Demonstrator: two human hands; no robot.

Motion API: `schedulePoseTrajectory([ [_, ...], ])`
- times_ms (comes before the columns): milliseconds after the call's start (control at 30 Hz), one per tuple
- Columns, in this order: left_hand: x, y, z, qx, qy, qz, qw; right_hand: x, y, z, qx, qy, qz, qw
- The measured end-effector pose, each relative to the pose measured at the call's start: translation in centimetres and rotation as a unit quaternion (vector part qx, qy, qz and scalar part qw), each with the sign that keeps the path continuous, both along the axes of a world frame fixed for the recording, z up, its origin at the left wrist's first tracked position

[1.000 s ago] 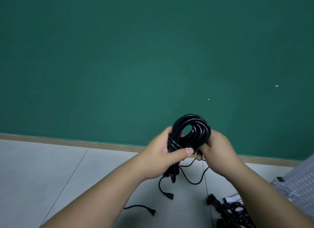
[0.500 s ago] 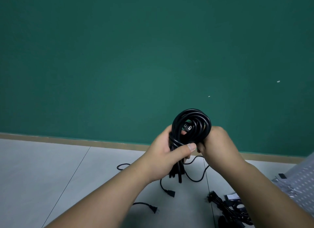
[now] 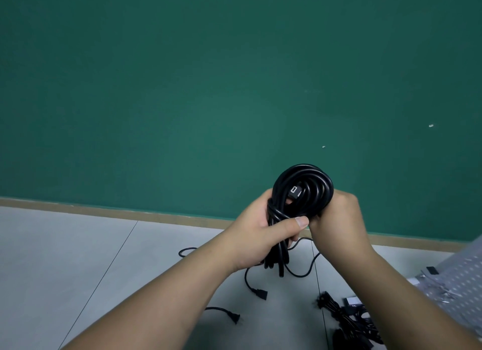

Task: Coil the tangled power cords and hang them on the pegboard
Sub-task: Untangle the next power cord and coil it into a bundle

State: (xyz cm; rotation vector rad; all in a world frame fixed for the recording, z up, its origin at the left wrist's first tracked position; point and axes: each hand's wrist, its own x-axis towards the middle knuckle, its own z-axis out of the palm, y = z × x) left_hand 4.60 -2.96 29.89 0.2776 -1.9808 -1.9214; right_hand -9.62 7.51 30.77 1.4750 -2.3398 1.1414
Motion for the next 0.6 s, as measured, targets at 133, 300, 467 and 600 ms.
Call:
schedulePoseTrajectory([
  [133, 0.0, -0.2, -0.5, 0.002, -0.01, 0.002, 1.0, -0.5, -0.6, -0.7, 0.044, 0.044, -0.006, 0.998],
  [300, 0.1, -0.5, -0.8, -0.016, -0.022, 0.011, 1.0, -1.5, -0.9, -0.7, 0.058, 0.066, 0.013, 0.996],
  [467, -0.2, -1.0, -0.6, 0.043, -0.004, 0.052, 0.998, -2.1, 0.2, -0.1, -0.05, -0.087, 0.104, 0.989],
  [600, -0.4, -1.2, -0.6, 0.046, 0.002, 0.039, 0.998, -2.5, 0.3, -0.5, -0.033, -0.196, 0.174, 0.964],
])
